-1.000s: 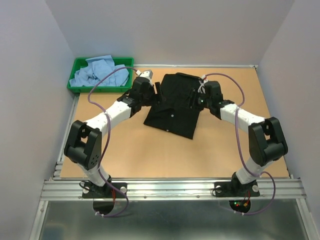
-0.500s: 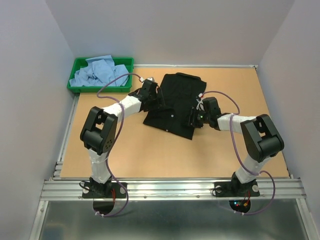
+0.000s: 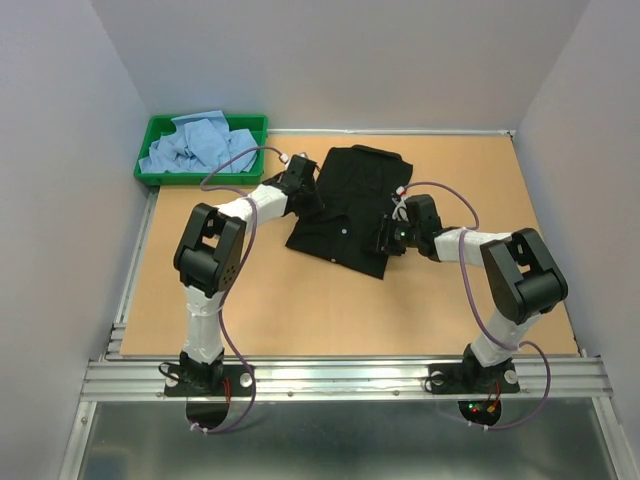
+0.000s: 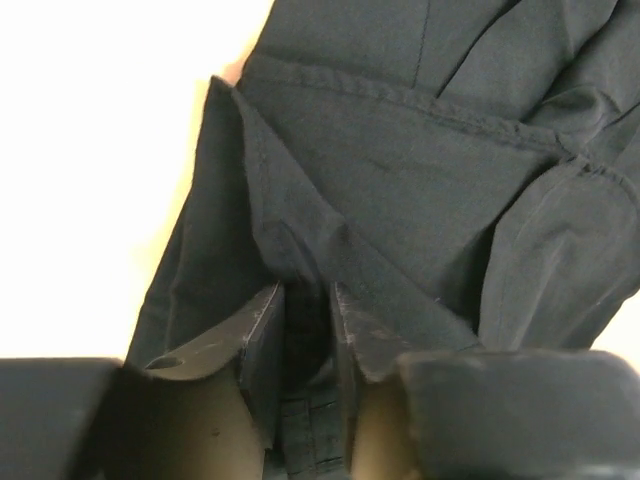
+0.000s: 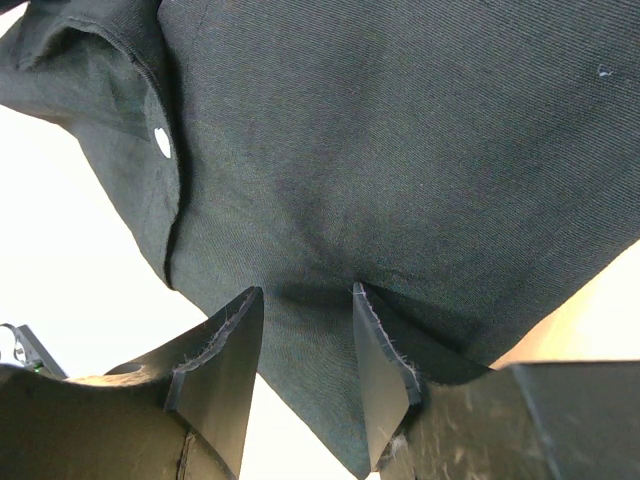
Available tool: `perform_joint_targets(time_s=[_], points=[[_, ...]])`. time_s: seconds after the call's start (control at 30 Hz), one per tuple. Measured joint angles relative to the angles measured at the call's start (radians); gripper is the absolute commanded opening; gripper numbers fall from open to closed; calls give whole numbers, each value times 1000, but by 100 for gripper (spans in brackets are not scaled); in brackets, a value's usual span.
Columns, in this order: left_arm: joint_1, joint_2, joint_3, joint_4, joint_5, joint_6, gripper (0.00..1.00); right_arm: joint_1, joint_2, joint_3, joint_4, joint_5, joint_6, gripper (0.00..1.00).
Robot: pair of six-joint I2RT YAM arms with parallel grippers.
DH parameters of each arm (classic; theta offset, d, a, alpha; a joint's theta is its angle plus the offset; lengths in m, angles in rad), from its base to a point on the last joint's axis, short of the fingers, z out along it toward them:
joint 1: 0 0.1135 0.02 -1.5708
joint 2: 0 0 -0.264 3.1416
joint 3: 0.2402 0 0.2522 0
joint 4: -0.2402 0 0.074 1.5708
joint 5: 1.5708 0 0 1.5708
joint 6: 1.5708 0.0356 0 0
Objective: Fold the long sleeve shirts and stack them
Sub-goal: Fold the shirt
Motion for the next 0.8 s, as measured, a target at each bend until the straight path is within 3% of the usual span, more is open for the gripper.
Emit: perform_joint_targets(time_s=[0.07, 0.2, 0.23, 0.5, 0.6, 0.63, 0.77, 0.8], points=[[0, 10, 14, -1, 3, 0, 18, 0, 0, 0, 0, 0, -1, 47], [0, 41, 93, -9, 9, 2, 16, 0, 0, 0, 1, 0, -3, 47], [0, 54, 122, -7, 11, 1, 9, 0, 0, 0, 1, 0, -4, 47], [0, 156, 296, 23, 42, -26, 9, 0, -1, 0, 1, 5, -10, 47], [0, 187, 319, 45, 56, -28, 21, 0, -3, 0, 0, 13, -15, 48], [-1, 198, 325, 59, 63, -26, 38, 0, -6, 0, 0, 18, -19, 49], [-1, 238, 354, 94, 77, 6, 81, 0, -28, 5, -23, 44, -39, 52], [-1, 238, 355, 94, 77, 17, 88, 0, -35, 12, -39, 50, -47, 54]])
